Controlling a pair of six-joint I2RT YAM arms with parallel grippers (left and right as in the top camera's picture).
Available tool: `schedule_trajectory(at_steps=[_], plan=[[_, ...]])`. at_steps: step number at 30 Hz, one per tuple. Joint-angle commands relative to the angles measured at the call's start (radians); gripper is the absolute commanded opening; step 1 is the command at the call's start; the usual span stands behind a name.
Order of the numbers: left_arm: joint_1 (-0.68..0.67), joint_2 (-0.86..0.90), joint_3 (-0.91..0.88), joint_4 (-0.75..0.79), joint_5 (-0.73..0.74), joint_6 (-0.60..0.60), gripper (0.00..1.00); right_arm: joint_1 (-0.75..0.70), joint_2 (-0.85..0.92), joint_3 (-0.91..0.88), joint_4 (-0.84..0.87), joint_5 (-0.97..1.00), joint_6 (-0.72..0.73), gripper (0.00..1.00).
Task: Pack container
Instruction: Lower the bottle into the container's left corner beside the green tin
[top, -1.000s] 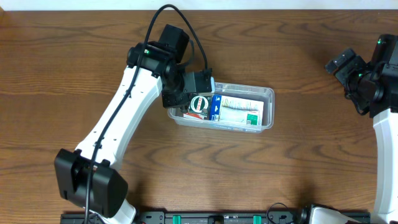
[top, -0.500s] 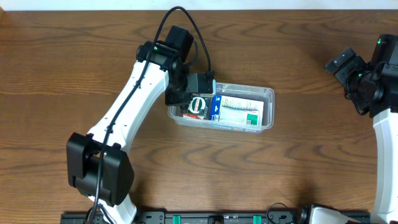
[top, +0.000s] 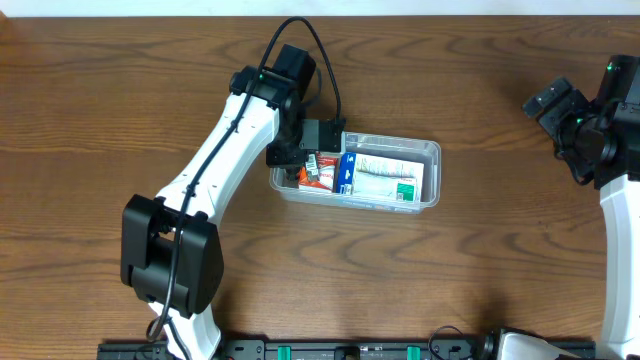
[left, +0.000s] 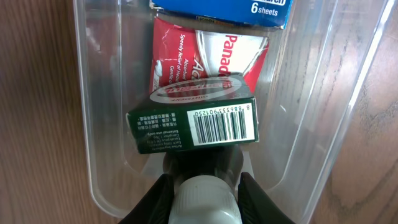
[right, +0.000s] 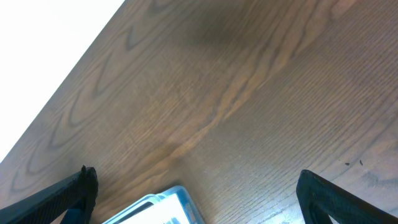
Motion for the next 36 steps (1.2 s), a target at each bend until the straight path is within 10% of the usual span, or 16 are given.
schedule_trajectory(at_steps=[1, 6, 19, 36], plan=[[-0.003, -0.009, -0.002, -0.002, -0.012, 0.013, 0.12, -0.005, 0.002, 0.001, 0.000, 0.006, 0.009, 0.99], [-0.003, -0.009, -0.002, 0.004, -0.005, 0.013, 0.13, -0.006, 0.002, 0.001, 0.000, 0.007, 0.009, 0.99], [-0.003, -0.009, -0.002, 0.012, -0.001, 0.013, 0.56, -0.006, 0.002, 0.001, 0.000, 0.007, 0.009, 0.99], [-0.017, -0.009, -0.002, 0.026, 0.131, 0.012, 0.60, -0.006, 0.002, 0.001, 0.000, 0.007, 0.009, 0.99]])
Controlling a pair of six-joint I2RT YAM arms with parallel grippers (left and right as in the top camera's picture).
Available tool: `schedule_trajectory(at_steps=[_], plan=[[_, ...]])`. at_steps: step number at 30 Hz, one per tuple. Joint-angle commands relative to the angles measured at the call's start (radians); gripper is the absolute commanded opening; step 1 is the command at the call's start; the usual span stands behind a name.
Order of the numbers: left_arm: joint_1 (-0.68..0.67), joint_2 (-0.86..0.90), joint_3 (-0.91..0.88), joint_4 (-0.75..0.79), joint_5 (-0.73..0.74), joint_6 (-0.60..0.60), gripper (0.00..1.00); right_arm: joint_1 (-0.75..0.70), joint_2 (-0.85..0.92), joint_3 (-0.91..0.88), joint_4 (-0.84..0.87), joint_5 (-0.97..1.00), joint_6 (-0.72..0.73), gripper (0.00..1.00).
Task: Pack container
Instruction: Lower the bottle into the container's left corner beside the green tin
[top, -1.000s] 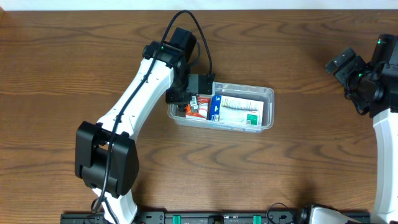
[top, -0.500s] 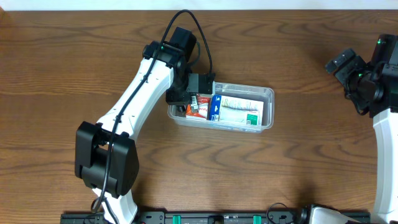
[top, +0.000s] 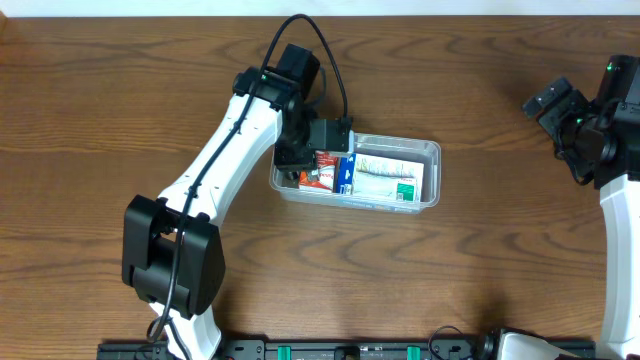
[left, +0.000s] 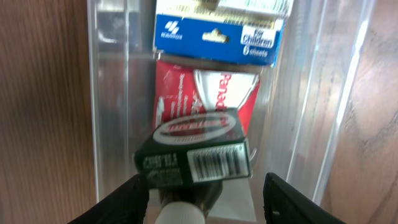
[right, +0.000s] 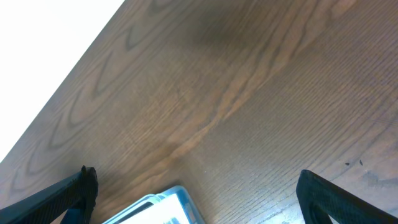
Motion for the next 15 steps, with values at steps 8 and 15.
schedule_trajectory(at_steps=[8, 15], plan=[[-0.002, -0.009, -0.002, -0.012, 0.037, -0.010, 0.60, -0.005, 0.001, 0.001, 0.000, 0.007, 0.009, 0.99], [-0.002, -0.009, -0.002, -0.053, 0.147, -0.084, 0.66, -0.005, 0.001, 0.001, 0.000, 0.007, 0.009, 0.99]])
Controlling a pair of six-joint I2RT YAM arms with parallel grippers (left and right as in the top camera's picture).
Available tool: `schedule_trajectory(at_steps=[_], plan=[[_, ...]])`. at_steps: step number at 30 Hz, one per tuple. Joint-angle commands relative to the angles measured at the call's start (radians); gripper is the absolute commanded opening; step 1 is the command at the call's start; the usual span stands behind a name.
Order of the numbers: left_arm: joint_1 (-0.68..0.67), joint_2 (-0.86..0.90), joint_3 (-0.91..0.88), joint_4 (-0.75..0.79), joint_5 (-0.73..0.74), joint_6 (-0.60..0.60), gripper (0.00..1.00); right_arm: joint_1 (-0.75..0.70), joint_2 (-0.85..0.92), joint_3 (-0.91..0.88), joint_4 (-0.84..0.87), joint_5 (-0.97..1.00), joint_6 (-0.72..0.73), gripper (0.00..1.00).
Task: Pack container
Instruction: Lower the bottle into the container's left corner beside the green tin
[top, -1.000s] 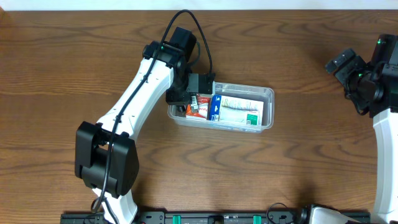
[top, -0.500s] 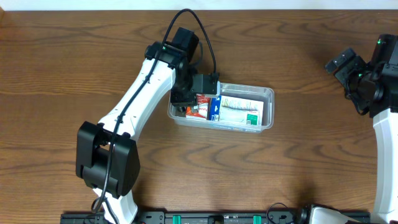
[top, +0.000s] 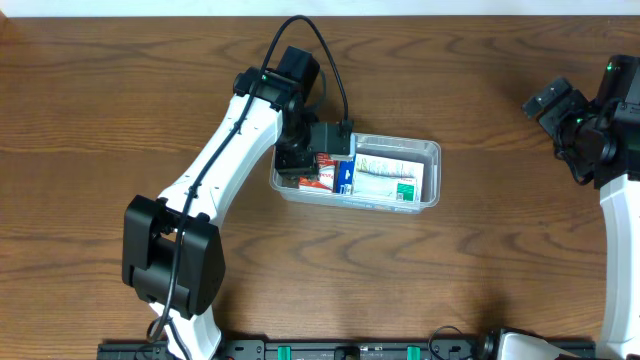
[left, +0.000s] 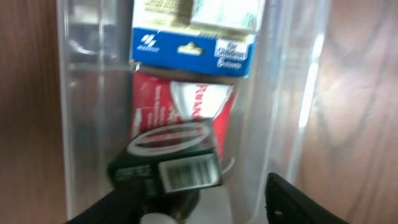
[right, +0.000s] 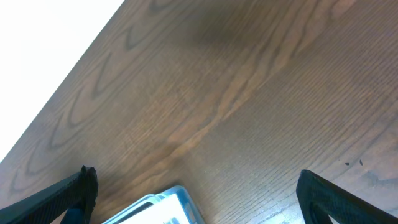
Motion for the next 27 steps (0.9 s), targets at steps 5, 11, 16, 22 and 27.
schedule_trajectory(at_steps=[5, 11, 16, 22, 27], plan=[[0.001, -0.009, -0.002, 0.038, 0.112, -0.344, 0.98, -0.005, 0.001, 0.001, 0.000, 0.007, 0.009, 0.99], [0.019, -0.009, -0.002, 0.104, 0.110, -0.881, 0.98, -0.006, 0.001, 0.001, 0.000, 0.007, 0.009, 0.99], [0.043, -0.009, -0.002, 0.103, 0.111, -1.331, 0.98, -0.005, 0.001, 0.001, 0.000, 0.007, 0.009, 0.99], [0.028, -0.009, -0.002, 0.077, 0.103, -1.437, 0.98, -0.005, 0.001, 0.001, 0.000, 0.007, 0.009, 0.99], [0.020, -0.009, -0.003, 0.052, -0.009, -1.545, 0.98, -0.006, 0.001, 0.001, 0.000, 0.007, 0.009, 0.99]])
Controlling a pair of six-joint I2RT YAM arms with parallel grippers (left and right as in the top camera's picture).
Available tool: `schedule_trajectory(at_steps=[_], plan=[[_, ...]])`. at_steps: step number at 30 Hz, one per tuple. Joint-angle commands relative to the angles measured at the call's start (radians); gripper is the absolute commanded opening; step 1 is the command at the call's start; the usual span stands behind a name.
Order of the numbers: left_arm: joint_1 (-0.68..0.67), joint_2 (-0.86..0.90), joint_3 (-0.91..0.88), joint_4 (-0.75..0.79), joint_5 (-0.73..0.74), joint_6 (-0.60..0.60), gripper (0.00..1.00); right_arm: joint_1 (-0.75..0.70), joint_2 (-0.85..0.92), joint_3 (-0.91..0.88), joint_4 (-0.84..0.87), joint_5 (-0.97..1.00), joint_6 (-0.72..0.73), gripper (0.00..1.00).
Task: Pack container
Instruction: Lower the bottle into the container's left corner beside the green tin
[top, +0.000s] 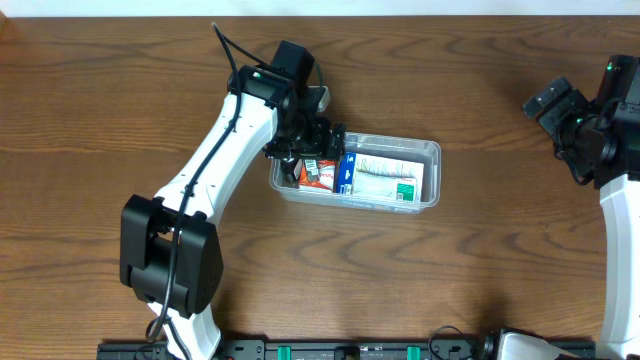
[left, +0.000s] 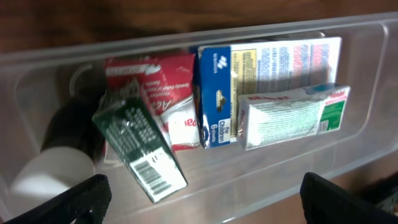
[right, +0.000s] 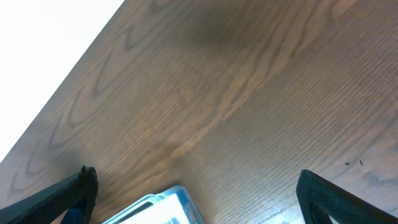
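The clear plastic container (top: 428, 176) sits mid-table. In the left wrist view it holds a dark green box (left: 140, 155) tilted over a dark bottle with a white cap (left: 50, 171), a red packet (left: 152, 87), a blue box (left: 217, 93) and a white-and-green box (left: 292, 115). My left gripper (top: 305, 150) hovers over the container's left end, open, its fingertips (left: 87, 199) spread wide with nothing between them. My right gripper (top: 560, 110) is at the far right, open and empty, its fingertips (right: 78, 193) over bare wood.
A light-blue-edged white thing (right: 165, 208) pokes in at the bottom of the right wrist view. The wooden table (top: 120, 120) stretches all round the container. The table's far edge shows at the upper left of the right wrist view.
My left wrist has turned and drawn back from the green box. The whole row of packed items now shows along the container. The right arm has not moved.
My left gripper was low in the container's left end, fingers close about the white-capped bottle under the green box. Then the fingers stood wide apart with the bottle left lying there, then further back. Now the wrist is turned above the container.
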Motion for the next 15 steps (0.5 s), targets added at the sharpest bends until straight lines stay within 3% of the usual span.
schedule_trajectory(at_steps=[1, 15], plan=[[-0.002, -0.009, -0.003, -0.011, -0.102, -0.138, 0.98, -0.006, 0.001, 0.001, 0.000, 0.007, 0.009, 0.99], [-0.079, 0.007, -0.005, 0.042, -0.133, -0.178, 0.98, -0.005, 0.001, 0.001, 0.000, 0.007, 0.009, 0.99]])
